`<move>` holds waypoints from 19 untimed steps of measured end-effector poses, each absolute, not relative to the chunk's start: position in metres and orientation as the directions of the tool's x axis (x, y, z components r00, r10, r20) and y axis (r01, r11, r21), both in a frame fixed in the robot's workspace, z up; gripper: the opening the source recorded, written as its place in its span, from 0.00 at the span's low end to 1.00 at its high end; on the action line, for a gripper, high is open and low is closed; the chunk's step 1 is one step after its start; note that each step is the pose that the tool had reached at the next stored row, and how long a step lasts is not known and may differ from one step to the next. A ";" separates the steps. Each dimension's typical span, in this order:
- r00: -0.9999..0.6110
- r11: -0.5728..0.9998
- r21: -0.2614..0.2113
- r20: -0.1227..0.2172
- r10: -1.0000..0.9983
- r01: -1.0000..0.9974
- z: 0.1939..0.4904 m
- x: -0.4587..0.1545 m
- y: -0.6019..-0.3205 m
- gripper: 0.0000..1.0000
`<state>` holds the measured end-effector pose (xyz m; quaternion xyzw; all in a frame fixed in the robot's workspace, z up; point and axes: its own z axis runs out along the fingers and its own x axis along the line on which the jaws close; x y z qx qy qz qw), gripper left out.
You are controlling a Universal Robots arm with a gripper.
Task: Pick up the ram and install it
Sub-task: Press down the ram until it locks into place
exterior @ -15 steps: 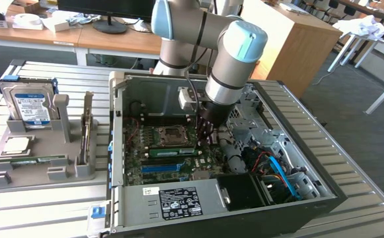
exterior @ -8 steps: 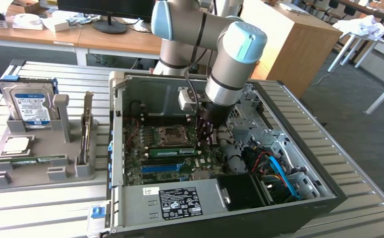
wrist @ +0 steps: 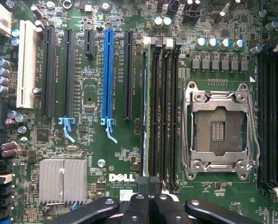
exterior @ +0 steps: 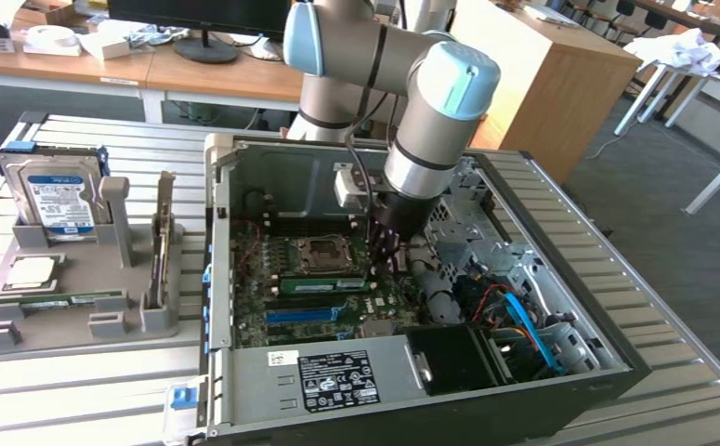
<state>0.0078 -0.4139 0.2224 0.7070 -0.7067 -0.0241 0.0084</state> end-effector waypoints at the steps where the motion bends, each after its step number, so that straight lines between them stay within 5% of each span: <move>1: 0.000 -0.001 0.046 -0.022 -1.000 -0.999 0.222 0.008 -0.414 0.10; 19: 0.000 -0.001 0.046 -0.022 -1.000 -0.999 0.245 0.008 -0.414 0.10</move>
